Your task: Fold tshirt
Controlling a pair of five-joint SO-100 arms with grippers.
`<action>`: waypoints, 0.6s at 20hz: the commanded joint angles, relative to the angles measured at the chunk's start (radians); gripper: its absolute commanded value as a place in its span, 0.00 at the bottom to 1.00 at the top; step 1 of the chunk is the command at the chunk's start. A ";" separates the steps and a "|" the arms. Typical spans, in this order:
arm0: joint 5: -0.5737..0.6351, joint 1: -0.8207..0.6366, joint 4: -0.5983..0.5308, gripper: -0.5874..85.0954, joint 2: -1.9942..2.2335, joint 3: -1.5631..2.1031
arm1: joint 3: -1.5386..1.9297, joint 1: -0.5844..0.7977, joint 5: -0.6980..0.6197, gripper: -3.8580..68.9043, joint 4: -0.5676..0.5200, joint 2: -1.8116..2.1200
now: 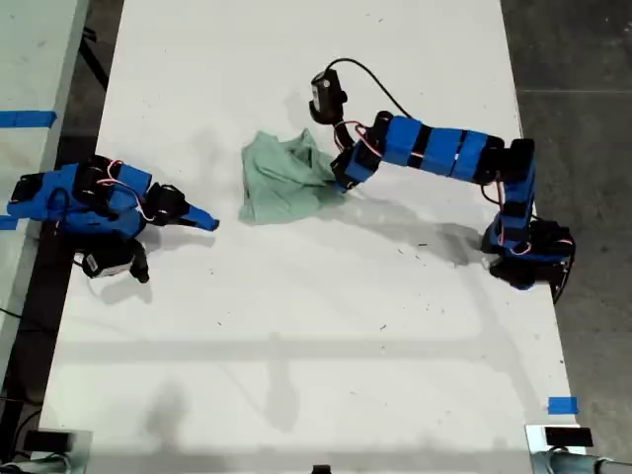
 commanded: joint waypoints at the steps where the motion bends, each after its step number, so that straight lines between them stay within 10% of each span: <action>1: -0.009 -0.008 0.003 0.01 0.097 0.011 | -0.009 0.034 -0.026 0.04 0.011 0.074; 12: -0.006 -0.017 0.003 0.01 0.097 0.011 | -0.104 0.043 -0.129 0.04 0.172 0.028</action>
